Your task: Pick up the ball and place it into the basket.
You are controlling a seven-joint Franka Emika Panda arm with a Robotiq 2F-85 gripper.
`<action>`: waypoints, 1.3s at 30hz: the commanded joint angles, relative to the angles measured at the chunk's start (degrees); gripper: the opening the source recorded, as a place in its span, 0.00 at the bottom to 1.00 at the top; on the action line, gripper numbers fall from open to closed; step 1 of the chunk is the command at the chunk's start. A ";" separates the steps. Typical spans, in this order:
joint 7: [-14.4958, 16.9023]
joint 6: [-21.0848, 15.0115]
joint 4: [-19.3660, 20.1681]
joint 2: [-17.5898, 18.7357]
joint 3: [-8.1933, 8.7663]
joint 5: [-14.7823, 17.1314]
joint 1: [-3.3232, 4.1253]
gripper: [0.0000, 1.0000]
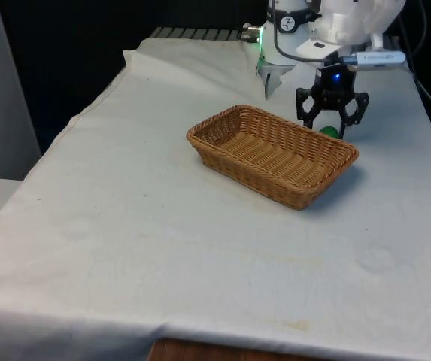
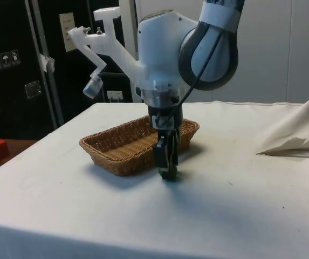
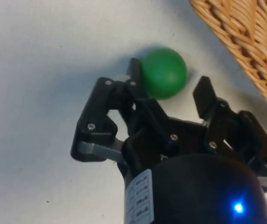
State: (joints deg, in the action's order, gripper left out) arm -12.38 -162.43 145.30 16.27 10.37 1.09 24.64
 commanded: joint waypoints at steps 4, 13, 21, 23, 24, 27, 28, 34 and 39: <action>-0.11 -0.69 -0.06 0.23 -0.29 0.34 0.00 0.06; -0.11 -0.06 -0.06 -0.34 -0.17 0.17 0.11 0.00; -0.34 3.15 0.17 -4.35 0.34 -0.80 0.40 0.00; -0.23 4.13 0.23 -5.44 0.34 -0.92 0.40 0.00; -0.11 4.64 0.29 -5.96 0.40 -0.97 0.34 0.00; 0.40 5.50 0.29 -7.05 0.11 -0.46 0.17 0.00; 0.46 6.42 0.34 -7.96 0.52 -1.20 0.11 0.00; 2.81 8.54 0.63 -10.49 1.55 -1.09 0.00 0.00; 3.84 9.63 0.86 -11.86 2.12 -1.15 -0.06 0.00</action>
State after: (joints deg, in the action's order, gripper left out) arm -8.42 -153.09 145.88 4.93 12.32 0.52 24.64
